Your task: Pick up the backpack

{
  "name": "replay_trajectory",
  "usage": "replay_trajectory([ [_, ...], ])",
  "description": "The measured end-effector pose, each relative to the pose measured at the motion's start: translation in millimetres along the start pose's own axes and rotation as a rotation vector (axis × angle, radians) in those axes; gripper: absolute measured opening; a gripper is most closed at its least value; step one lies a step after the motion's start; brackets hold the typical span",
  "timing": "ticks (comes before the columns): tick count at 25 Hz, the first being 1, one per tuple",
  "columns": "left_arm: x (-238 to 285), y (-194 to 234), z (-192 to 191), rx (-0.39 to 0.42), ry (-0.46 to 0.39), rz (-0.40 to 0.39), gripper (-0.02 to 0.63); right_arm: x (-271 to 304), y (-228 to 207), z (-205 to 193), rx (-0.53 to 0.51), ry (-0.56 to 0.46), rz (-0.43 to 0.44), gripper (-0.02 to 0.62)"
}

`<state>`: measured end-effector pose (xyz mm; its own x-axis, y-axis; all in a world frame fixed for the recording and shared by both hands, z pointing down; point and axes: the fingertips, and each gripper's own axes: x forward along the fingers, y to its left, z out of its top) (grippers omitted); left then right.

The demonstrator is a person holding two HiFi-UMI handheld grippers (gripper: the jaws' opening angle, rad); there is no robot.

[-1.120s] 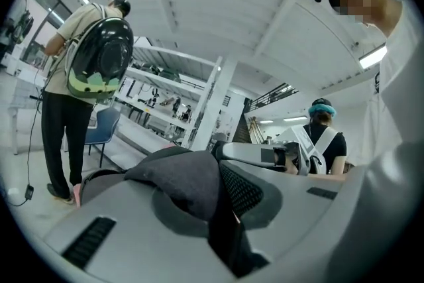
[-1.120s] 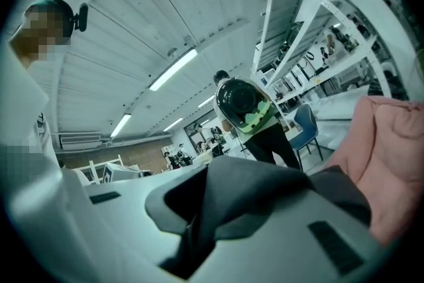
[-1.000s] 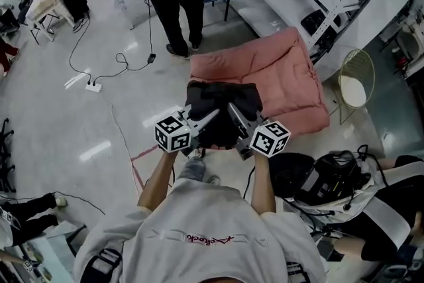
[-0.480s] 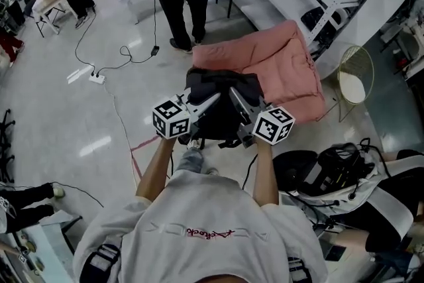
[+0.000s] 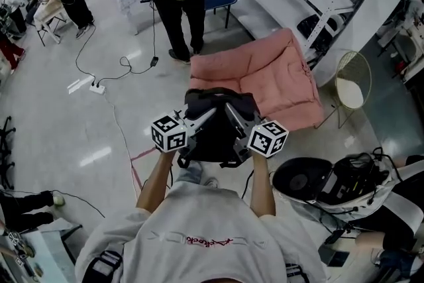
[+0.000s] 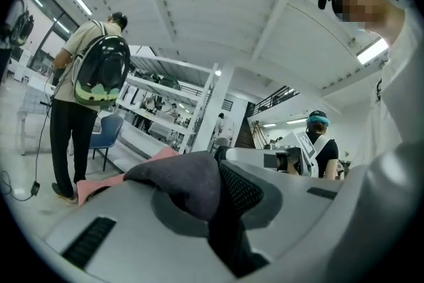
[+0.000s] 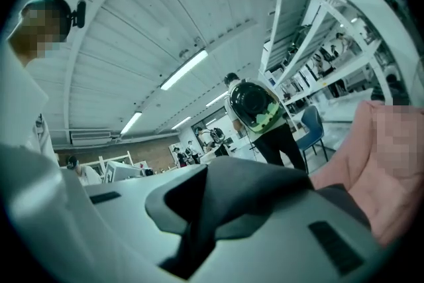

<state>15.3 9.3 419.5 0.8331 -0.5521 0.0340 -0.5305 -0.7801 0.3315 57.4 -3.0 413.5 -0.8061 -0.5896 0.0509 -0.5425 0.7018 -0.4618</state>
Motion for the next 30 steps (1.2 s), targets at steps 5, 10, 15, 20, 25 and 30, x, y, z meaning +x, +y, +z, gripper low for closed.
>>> replay_trajectory([
  [5, 5.1, 8.8, 7.7, 0.008, -0.003, 0.019, 0.054, 7.2, -1.8, 7.2, -0.023, 0.009, -0.002, 0.049],
  [10, -3.2, 3.2, -10.1, 0.037, 0.017, -0.005, 0.054, 4.7, -1.7, -10.5, -0.019, -0.015, -0.020, 0.048],
  [15, -8.3, 10.3, -13.3, 0.033, -0.001, -0.013, 0.054, 11.2, -2.3, -19.3, -0.040, -0.018, -0.031, 0.048],
  [20, -11.0, 10.4, -17.2, 0.029, -0.001, -0.019, 0.054, 12.3, -3.3, -24.4, -0.055, -0.020, -0.040, 0.048],
  [25, -8.9, 8.2, -15.9, 0.029, -0.004, -0.017, 0.054, 10.5, -4.3, -23.1, -0.066, -0.017, -0.043, 0.048],
  [30, -5.1, 7.6, -20.2, 0.026, -0.007, -0.015, 0.054, 8.5, -9.0, -26.6, -0.080, -0.002, -0.041, 0.048],
])
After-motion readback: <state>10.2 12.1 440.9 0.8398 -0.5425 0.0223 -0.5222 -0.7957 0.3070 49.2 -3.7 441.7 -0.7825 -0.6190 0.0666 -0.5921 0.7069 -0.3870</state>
